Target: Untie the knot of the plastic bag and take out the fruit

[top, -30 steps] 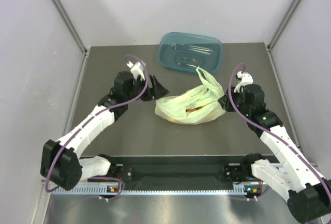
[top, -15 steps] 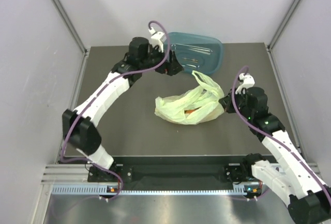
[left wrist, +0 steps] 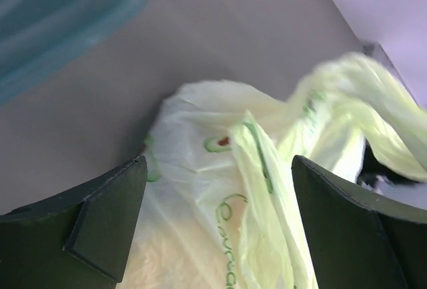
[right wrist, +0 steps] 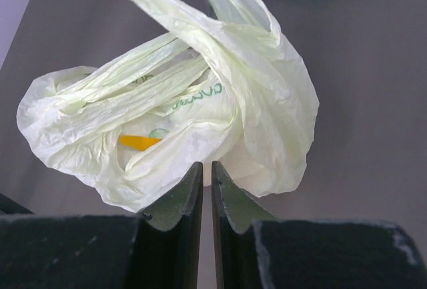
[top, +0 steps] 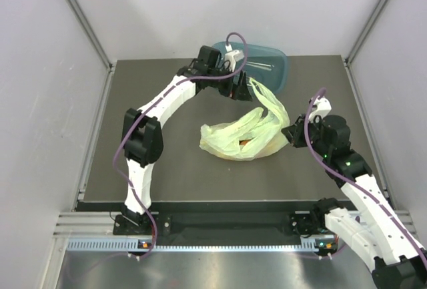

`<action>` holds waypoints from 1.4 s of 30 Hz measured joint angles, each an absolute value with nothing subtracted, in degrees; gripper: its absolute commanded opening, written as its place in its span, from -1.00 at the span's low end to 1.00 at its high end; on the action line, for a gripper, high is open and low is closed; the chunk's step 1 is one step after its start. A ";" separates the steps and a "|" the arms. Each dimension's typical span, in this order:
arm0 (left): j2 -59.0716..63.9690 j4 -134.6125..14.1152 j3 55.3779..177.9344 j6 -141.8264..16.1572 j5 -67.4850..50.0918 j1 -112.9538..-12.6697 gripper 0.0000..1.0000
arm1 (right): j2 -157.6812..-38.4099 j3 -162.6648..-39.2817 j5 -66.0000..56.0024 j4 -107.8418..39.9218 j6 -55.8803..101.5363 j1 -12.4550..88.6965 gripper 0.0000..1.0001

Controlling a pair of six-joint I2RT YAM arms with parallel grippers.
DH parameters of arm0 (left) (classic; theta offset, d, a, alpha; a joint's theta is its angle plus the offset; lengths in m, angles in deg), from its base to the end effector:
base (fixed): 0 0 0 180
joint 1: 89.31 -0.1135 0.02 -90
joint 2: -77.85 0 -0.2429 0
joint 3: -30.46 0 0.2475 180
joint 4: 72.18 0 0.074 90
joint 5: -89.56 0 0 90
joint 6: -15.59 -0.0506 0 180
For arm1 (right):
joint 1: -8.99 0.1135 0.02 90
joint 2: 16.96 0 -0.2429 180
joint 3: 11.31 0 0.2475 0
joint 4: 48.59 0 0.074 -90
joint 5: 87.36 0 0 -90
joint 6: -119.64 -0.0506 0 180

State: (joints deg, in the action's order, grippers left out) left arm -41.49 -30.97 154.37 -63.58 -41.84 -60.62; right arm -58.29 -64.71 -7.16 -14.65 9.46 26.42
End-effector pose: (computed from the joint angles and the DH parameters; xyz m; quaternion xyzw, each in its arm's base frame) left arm 0.4011 -0.2577 0.2781 0.2865 0.8011 -0.4392 0.2885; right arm 0.1831 0.0665 0.2795 -0.0280 0.8263 0.2469 0.5055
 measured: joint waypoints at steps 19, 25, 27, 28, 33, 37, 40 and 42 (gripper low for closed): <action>-43.40 -36.69 153.37 -69.00 -59.37 -55.36 0.89 | -58.85 -64.71 -7.82 -13.37 9.39 26.42 -0.04; -46.41 -37.11 157.76 -71.61 -52.44 -53.52 0.73 | -56.69 -64.71 -7.79 -12.32 9.44 26.42 -0.04; -47.70 -37.26 159.07 -71.87 -50.30 -52.69 0.64 | -56.38 -64.71 -7.79 -11.90 9.44 26.42 -0.04; -48.23 -37.24 159.60 -72.02 -49.62 -52.36 0.57 | -56.17 -64.74 -7.79 -11.62 9.44 26.42 -0.04; -50.50 -38.20 160.75 -71.80 -47.22 -51.20 0.31 | -54.85 -64.71 -7.77 -10.81 9.44 26.42 -0.05; -51.16 -39.56 160.75 -70.56 -47.88 -50.74 -0.09 | -54.44 -64.71 -7.75 -10.72 9.44 26.42 -0.05; -51.27 -40.89 160.75 -68.74 -49.86 -50.61 -1.00 | -54.44 -64.71 -7.69 -10.63 9.44 26.42 -0.06; -51.27 -41.54 160.75 -68.50 -50.35 -50.44 -1.00 | -54.44 -64.74 -7.66 -10.63 9.44 26.42 -0.06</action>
State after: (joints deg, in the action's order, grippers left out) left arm -51.27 -41.54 160.75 -68.50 -50.35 -50.44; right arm -54.44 -64.74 -7.66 -10.63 9.44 26.42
